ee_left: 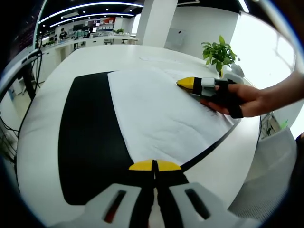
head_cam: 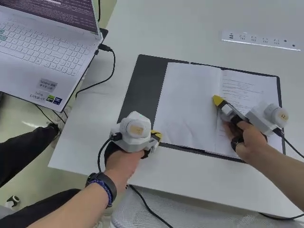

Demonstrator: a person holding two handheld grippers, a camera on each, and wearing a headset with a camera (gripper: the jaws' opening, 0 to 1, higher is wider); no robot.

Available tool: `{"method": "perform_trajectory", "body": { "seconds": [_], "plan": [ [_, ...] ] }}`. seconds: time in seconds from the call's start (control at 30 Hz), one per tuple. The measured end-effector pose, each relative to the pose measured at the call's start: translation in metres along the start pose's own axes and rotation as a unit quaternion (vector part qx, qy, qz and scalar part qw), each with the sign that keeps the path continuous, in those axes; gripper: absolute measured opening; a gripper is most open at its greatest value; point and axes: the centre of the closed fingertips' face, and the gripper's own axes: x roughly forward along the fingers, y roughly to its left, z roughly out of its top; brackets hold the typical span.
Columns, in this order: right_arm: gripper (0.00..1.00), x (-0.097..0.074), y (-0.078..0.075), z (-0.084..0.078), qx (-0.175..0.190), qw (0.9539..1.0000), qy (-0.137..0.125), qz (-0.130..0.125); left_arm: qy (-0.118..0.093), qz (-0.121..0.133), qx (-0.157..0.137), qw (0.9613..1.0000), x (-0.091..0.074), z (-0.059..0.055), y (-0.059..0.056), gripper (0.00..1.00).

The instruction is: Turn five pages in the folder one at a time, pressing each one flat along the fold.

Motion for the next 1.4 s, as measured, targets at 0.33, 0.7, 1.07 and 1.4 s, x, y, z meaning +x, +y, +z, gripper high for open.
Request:
{"method": "perform_trajectory", "body": {
  "seconds": [0.33,0.7,1.07,1.4],
  "plan": [
    [0.00,-0.027,0.011,-0.025,-0.008,0.9993,0.026,0.025,0.001,0.002,0.007,1.0000,0.000,0.000,0.000,0.00],
    [0.00,-0.048,0.016,-0.045,-0.004,0.9984,0.041,0.038,0.000,0.003,0.010,0.9999,-0.001,0.000,-0.001,0.00],
    [0.00,-0.067,0.008,-0.062,-0.006,0.9972,0.055,0.051,0.000,0.003,0.013,0.9999,-0.001,0.000,-0.001,0.00],
    [0.00,-0.081,0.008,-0.076,-0.011,0.9961,0.069,0.054,0.000,0.002,0.014,0.9999,-0.001,-0.001,-0.002,0.00]
  ]
}}
